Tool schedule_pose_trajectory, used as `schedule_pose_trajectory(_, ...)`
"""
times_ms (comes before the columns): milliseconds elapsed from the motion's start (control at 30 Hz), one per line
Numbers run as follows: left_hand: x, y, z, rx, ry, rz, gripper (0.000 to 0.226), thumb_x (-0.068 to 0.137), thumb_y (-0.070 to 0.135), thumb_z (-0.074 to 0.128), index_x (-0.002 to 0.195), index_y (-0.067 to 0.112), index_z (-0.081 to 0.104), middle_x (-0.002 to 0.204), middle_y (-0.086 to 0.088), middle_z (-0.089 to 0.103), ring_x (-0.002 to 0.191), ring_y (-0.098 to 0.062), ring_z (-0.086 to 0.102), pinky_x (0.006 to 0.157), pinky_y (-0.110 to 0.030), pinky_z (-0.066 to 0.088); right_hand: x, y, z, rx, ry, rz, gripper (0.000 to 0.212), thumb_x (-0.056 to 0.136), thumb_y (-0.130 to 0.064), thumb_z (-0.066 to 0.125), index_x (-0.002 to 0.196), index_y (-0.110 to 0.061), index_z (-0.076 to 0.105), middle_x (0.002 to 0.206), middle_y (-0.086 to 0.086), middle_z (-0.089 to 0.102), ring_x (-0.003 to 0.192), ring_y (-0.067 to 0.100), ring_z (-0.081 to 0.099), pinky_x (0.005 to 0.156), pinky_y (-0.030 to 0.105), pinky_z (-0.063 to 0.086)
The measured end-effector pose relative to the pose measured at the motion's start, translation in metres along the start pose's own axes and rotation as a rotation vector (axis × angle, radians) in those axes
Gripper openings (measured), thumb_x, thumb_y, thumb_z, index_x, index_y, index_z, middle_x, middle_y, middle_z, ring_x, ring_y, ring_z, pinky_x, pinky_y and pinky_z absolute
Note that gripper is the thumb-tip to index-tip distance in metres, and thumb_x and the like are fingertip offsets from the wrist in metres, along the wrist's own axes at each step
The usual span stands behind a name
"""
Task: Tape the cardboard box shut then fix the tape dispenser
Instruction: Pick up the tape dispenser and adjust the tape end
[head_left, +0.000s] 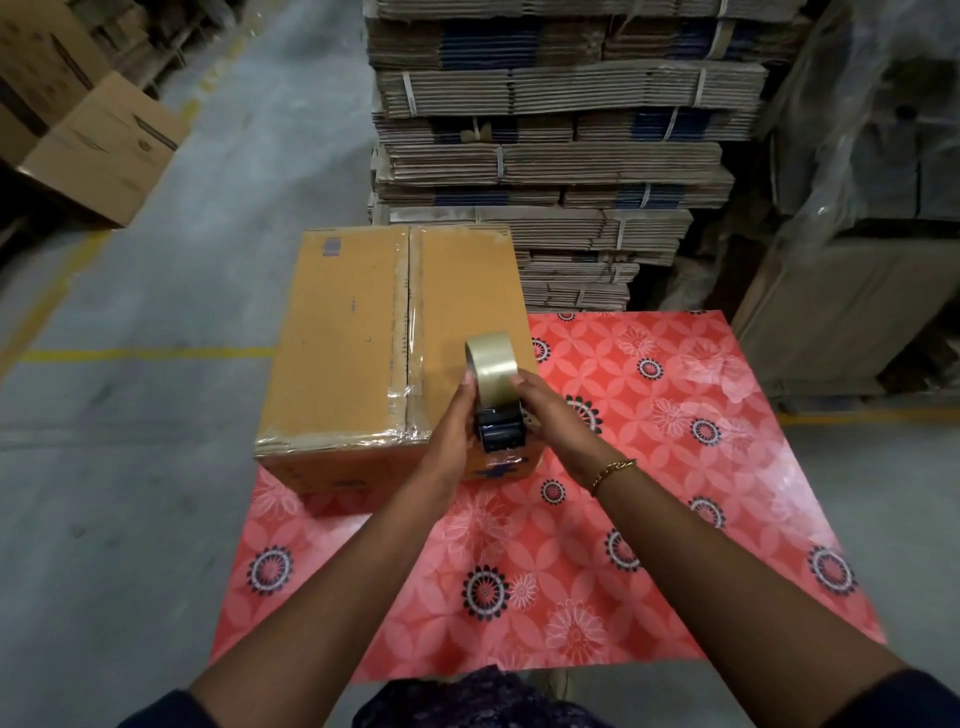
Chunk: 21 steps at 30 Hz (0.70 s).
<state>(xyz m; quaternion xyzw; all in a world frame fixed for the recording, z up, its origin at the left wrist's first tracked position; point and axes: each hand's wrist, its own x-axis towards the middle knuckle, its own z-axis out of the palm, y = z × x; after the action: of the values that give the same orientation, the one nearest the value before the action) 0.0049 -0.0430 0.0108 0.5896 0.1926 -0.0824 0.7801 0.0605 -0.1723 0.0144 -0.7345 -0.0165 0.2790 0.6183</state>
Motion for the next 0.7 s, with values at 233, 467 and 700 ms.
schedule_pose_trajectory(233, 0.001, -0.024, 0.019, 0.066, -0.104, -0.02, 0.054, 0.097, 0.066, 0.038, 0.136, 0.036, 0.059, 0.125, 0.001, 0.073, 0.114, -0.017, 0.07, 0.093, -0.038, 0.057, -0.023, 0.011, -0.013, 0.038, 0.088, -0.04, 0.031, 0.103, -0.027, 0.044, 0.13, -0.029, 0.061, 0.114, -0.012, 0.072, 0.097, -0.004, 0.069, 0.07, 0.008, 0.049)
schedule_pose_trajectory(467, 0.014, -0.033, 0.097, 0.15, -0.23, -0.002, 0.046, 0.105, 0.051, 0.035, 0.139, 0.029, 0.057, 0.132, 0.008, 0.067, 0.119, 0.0, 0.063, 0.101, -0.023, 0.048, -0.042, 0.038, -0.092, 0.139, 0.221, 0.004, 0.026, 0.103, -0.026, 0.046, 0.11, -0.039, 0.067, 0.104, -0.021, 0.073, 0.095, -0.008, 0.068, 0.077, 0.017, 0.049)
schedule_pose_trajectory(700, 0.042, -0.062, 0.193, 0.166, -0.266, -0.096, 0.032, 0.105, 0.05, 0.034, 0.108, 0.043, 0.066, 0.11, 0.021, 0.07, 0.097, 0.014, 0.065, 0.091, -0.02, 0.049, -0.043, 0.079, -0.186, 0.237, 0.312, 0.101, 0.026, 0.104, -0.024, 0.042, 0.104, -0.032, 0.067, 0.103, -0.01, 0.07, 0.097, 0.006, 0.064, 0.079, 0.026, 0.048)
